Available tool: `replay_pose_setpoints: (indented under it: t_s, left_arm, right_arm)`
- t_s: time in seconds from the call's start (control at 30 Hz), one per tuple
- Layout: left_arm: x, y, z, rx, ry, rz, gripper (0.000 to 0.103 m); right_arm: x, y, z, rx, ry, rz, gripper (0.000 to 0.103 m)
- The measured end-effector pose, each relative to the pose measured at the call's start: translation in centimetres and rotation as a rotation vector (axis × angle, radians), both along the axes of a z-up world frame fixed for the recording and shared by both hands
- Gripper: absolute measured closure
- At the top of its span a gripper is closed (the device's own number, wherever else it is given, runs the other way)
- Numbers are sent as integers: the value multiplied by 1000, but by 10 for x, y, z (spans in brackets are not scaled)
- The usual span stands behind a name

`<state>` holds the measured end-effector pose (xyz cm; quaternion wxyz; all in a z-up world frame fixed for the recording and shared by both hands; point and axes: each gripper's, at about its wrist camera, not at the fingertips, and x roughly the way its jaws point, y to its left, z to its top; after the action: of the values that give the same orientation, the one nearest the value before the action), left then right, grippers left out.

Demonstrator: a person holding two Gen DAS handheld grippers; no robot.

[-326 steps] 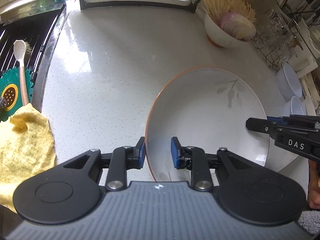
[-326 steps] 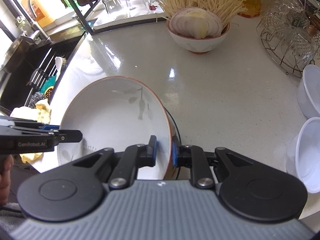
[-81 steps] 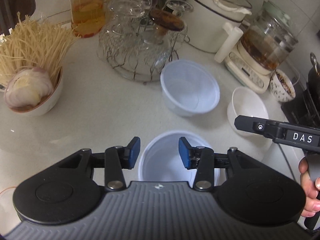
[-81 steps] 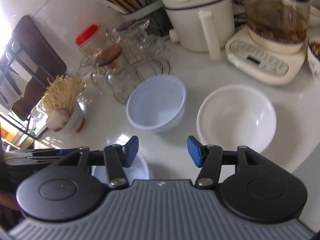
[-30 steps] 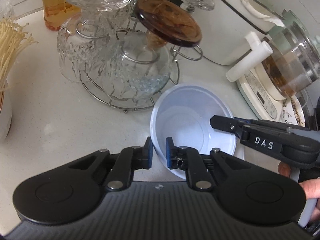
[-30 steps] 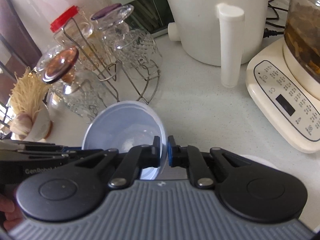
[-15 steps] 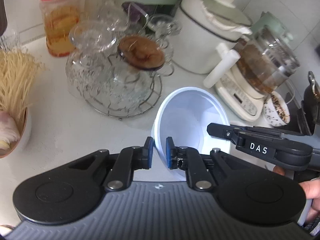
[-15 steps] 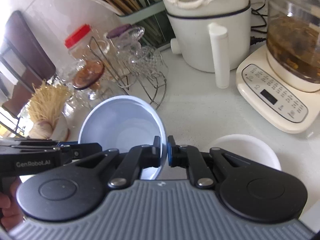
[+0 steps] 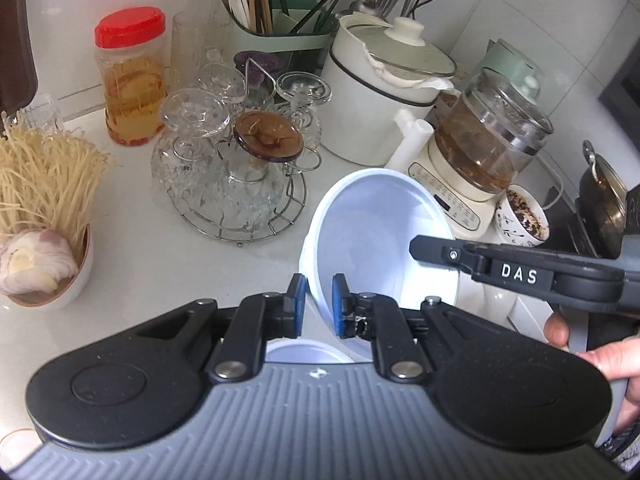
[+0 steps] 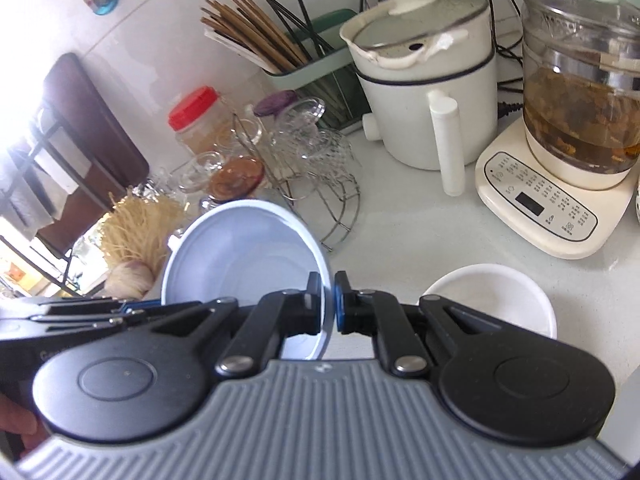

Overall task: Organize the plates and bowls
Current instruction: 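Lift the second plastic bowl by its rim with both grippers, then lower the second plastic bowl into the first plastic bowl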

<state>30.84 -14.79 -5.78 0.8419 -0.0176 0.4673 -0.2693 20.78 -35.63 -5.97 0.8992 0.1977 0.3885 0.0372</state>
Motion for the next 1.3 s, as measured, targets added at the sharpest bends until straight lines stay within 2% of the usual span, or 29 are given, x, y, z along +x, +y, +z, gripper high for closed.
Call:
replay_pose_setpoints:
  t_s: [0.23,0.37,0.53,0.8,1.03,1.3]
  left_arm:
    - [-16,14,-1,-27,6,3,87]
    - [-27,19,-3,-8,-12,1,87]
    - [-35,29,-9,-3,11,3,87]
    - [-51,32,-27,71,39,-20,87]
    - [-56,36,-45,90,84,-15,87]
    - [-56,37,-50,116,104,1,87]
  right_arm:
    - [-12,10,5,-5,-4,-7,94]
    - [-20,17,1,2,19,-8,94]
    - [-28,26,-6,-2,47,-8,94]
    - [-35,39,-21,3,84,-6,93]
    - [-36,43,-34,5,130,5,93]
    - [-36,50,-43,2,156,26,91]
